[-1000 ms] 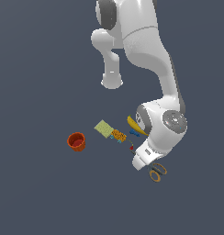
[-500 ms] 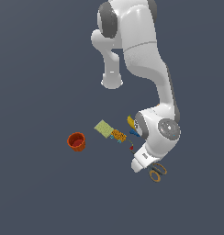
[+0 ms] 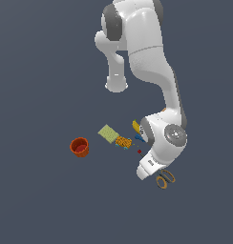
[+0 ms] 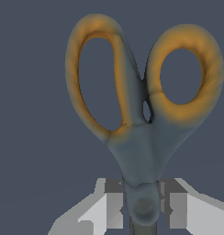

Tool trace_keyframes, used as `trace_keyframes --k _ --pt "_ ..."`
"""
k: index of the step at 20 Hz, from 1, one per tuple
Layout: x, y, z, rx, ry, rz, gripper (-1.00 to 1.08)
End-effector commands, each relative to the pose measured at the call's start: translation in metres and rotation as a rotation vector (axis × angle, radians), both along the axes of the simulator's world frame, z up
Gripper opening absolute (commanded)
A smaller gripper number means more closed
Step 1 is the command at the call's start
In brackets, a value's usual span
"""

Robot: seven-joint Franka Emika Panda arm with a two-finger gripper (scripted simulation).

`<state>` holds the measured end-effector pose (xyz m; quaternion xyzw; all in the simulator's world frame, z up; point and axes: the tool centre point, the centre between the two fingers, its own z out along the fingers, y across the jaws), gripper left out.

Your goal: Pick up a designated object from a clutter of objects.

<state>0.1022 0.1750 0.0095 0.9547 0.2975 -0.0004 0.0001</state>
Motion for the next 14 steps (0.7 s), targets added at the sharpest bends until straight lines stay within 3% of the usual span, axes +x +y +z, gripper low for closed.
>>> trace_keyframes --k 1,14 --pt "0.000 0.000 -0.002 0.000 0.000 -0.001 -1.00" --pt "-0.006 -0.010 0.012 0.001 -0.001 0.001 -1.00"
